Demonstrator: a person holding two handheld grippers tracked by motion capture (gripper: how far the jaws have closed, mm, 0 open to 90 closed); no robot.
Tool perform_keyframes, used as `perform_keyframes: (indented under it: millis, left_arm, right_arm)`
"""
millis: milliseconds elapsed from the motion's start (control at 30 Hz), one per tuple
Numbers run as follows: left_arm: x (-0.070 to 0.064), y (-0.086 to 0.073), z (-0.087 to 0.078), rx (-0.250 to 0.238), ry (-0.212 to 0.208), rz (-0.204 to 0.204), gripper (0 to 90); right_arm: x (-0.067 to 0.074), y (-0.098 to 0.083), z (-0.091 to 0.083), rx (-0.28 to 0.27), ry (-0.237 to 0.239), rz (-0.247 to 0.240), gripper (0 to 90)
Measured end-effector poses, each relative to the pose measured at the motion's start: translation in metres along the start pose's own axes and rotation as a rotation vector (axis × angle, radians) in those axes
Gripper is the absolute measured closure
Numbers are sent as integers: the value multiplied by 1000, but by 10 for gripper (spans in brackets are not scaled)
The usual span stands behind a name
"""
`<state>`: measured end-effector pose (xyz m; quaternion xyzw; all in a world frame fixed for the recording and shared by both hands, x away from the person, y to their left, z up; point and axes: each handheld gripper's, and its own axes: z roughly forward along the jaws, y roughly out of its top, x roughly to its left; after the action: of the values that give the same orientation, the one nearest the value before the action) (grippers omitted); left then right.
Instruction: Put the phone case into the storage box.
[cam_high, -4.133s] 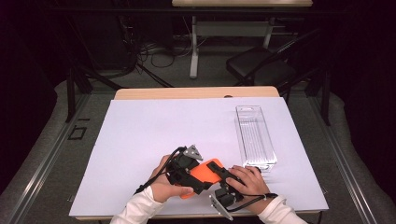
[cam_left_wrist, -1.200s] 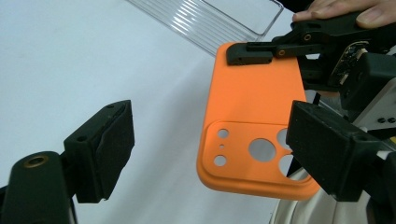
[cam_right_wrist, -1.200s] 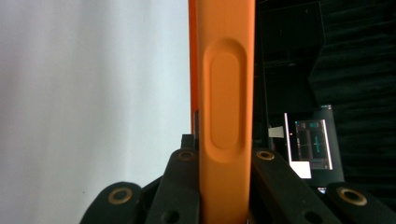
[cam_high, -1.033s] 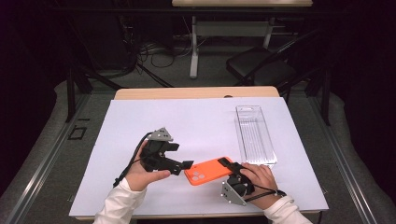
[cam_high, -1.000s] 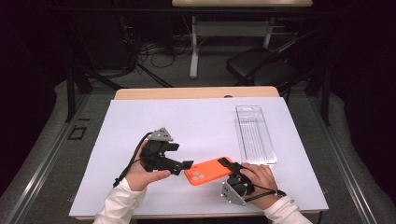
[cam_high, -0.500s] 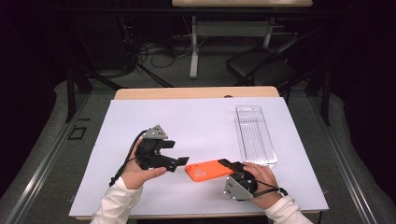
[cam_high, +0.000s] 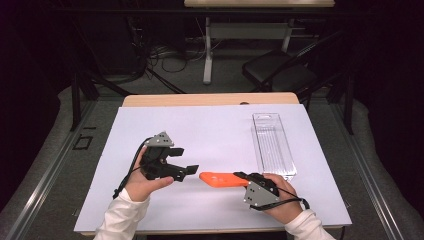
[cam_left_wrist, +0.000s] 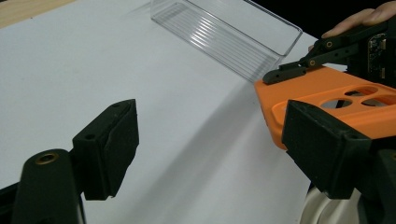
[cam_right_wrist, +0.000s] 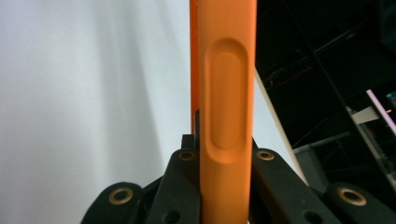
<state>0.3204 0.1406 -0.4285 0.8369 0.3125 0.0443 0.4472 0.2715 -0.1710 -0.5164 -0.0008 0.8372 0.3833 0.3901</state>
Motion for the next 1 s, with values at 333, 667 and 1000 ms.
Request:
perform_keyframes:
  millis: [333,667,1000]
  left_arm:
    - [0,-1,4,-2,2,11,204]
    - [-3,-2,8,32,-18,8,274]
    - [-4,-2,10,37,-15,1,332]
  right_arm:
    - [-7,-2,0,-35,67,138,873]
    - [-14,-7,1,-46,153,323,873]
    - [-17,-12,3,-50,203,432,873]
